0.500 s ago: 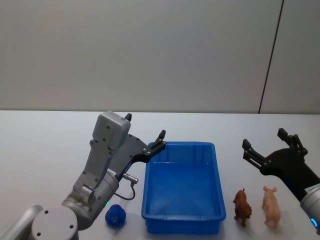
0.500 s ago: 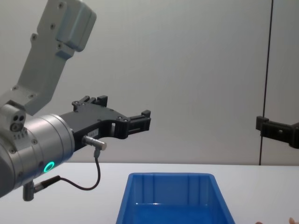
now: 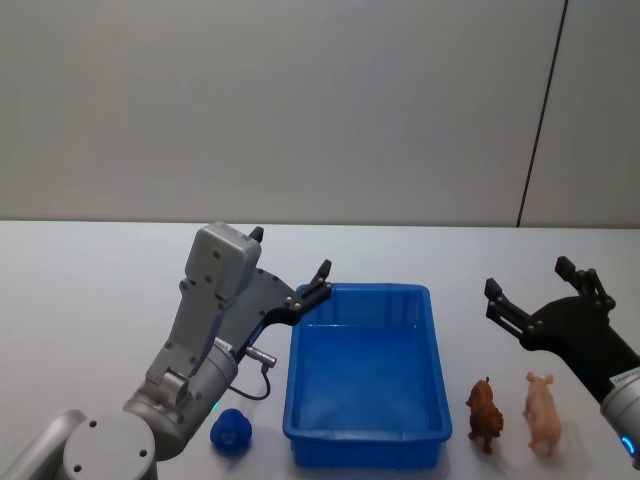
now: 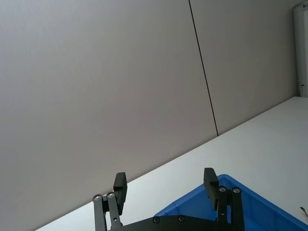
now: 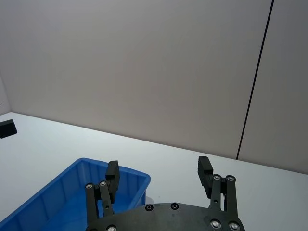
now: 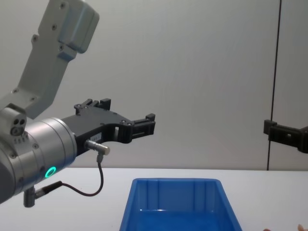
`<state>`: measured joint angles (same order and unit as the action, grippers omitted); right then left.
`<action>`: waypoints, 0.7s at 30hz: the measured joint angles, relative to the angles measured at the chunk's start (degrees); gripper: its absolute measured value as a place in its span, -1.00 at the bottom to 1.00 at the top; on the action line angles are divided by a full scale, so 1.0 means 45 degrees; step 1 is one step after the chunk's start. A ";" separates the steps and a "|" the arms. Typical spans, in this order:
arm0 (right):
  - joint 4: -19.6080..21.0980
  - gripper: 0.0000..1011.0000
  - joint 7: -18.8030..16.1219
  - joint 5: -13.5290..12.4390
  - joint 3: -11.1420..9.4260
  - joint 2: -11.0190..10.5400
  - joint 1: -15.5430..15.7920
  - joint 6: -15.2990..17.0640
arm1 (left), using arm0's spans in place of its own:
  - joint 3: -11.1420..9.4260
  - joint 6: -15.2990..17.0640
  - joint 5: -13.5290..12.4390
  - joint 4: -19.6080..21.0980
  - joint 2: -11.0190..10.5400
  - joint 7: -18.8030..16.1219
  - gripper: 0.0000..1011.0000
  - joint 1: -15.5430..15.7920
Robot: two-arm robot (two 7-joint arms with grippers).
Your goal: Pick up the two dolls from the table and place them into the box.
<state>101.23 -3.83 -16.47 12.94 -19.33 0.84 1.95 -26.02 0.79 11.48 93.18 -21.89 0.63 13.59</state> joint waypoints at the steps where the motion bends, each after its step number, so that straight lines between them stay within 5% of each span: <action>1: 0.0000 0.98 0.0000 0.0000 0.0000 0.0000 0.0000 0.0000 | 0.0000 0.0000 0.0000 0.0000 0.0000 0.0000 0.98 0.0000; 21: -0.0230 0.98 -0.0061 0.0157 -0.0133 -0.0213 0.0095 0.0334 | 0.0000 0.0001 0.0000 0.0000 0.0000 -0.0001 0.98 0.0000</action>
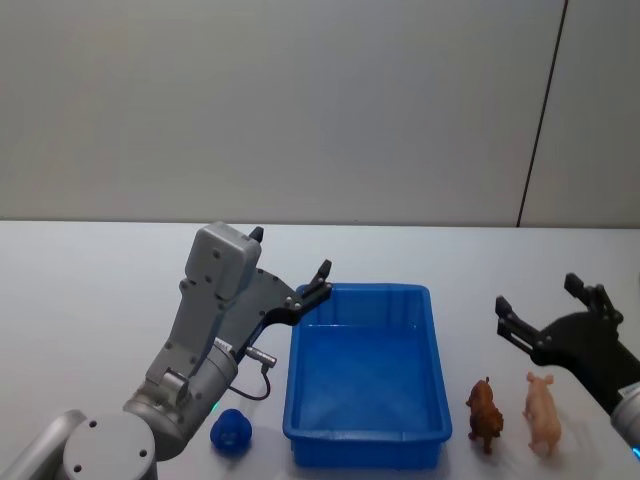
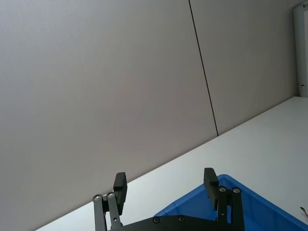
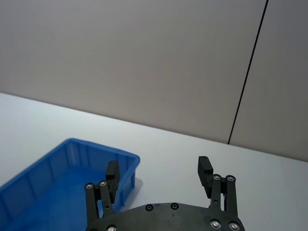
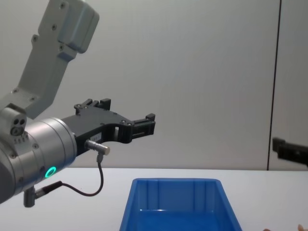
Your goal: Pick up the two dolls from the table and place them into the box.
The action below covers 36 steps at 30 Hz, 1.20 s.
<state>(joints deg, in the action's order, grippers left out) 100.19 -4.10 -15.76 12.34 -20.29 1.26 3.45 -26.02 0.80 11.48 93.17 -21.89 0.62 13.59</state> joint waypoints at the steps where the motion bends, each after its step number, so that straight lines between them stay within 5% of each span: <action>1: -0.0060 0.98 -0.0027 0.0042 -0.0024 -0.0052 0.0024 0.0072 | 0.0000 -0.0001 0.0000 0.0000 0.0000 0.0001 0.98 0.0000; 16: -0.1048 0.98 -0.0324 0.0523 -0.0253 -0.0462 0.0109 0.1096 | 0.0000 0.0000 0.0000 0.0000 0.0000 0.0000 0.98 0.0000; 36: -0.2258 0.98 -0.1402 0.0801 -0.0172 -0.0425 -0.0235 0.2600 | -0.0001 0.0000 0.0000 0.0000 0.0001 0.0000 0.98 0.0000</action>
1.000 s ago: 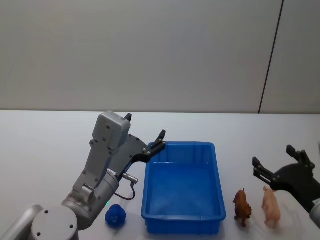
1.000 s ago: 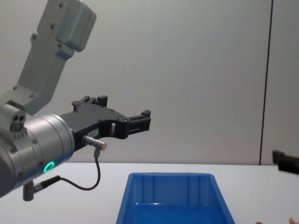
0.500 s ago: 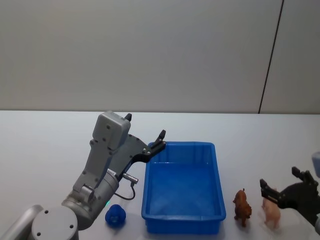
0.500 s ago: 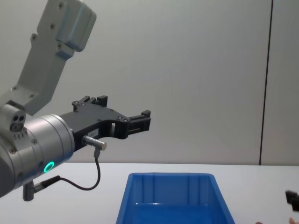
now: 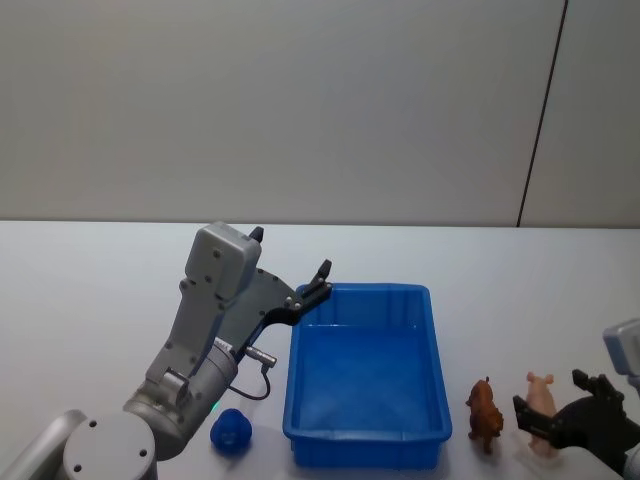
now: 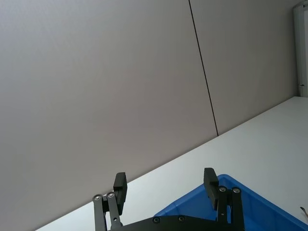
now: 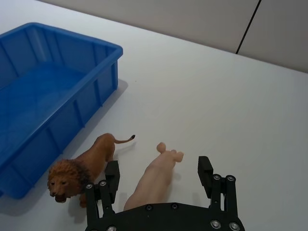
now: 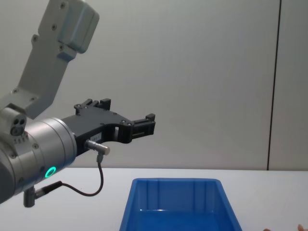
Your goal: Pick up the two dolls from the table and place them into the box.
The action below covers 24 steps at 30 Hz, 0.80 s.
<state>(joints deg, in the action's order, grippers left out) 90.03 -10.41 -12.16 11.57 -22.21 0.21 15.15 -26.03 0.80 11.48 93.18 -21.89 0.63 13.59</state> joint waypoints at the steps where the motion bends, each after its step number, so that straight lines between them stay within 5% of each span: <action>1: -0.0029 0.98 -0.0032 0.0001 0.0009 0.0005 -0.0008 0.0046 | 0.0001 0.0000 0.0000 -0.0001 -0.0001 0.0000 0.98 0.0000; 12: -0.0327 0.98 -0.0319 0.0003 0.0056 0.0067 -0.0096 0.0768 | 0.0000 0.0000 0.0000 -0.0001 0.0000 0.0000 0.98 0.0000; 24: -0.0610 0.40 -0.0460 -0.0140 0.0058 0.0150 -0.0260 0.1381 | 0.0000 0.0000 -0.0001 0.0000 0.0000 0.0000 0.98 0.0000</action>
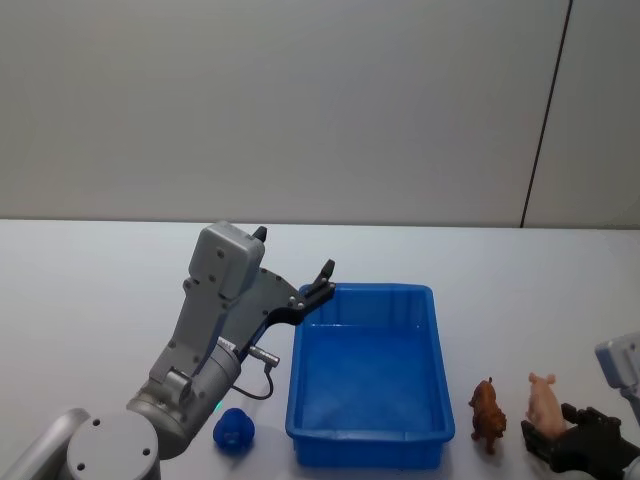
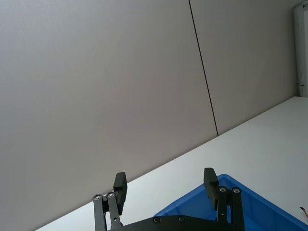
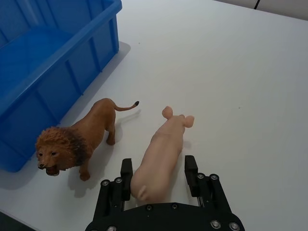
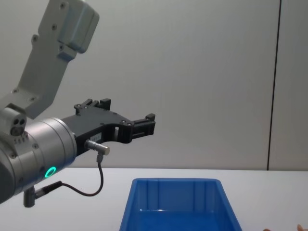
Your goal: Pick up the two dolls from the table and place them into the box.
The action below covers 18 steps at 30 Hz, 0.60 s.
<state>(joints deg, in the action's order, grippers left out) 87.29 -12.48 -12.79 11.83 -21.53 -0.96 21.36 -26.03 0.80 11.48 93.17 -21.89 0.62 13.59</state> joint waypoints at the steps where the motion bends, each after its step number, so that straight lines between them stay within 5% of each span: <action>1: -0.0007 0.36 -0.0009 -0.0006 0.0000 0.0003 -0.0005 0.0019 | 0.0000 0.0000 0.0000 0.0000 0.0000 0.0000 0.98 0.0000; 9: -0.0040 -0.19 -0.0078 -0.0066 -0.0036 0.0016 -0.0090 0.0107 | 0.0000 0.0000 0.0000 0.0000 0.0000 0.0000 0.98 0.0000; 18: 0.0054 -0.24 -0.0068 -0.0178 -0.0129 0.0039 -0.0254 -0.0086 | 0.0000 0.0000 0.0000 0.0000 0.0000 0.0000 0.98 0.0000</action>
<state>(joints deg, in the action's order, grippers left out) 87.53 -12.79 -13.59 11.25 -21.36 -2.11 20.98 -26.03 0.80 11.48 93.17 -21.89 0.62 13.59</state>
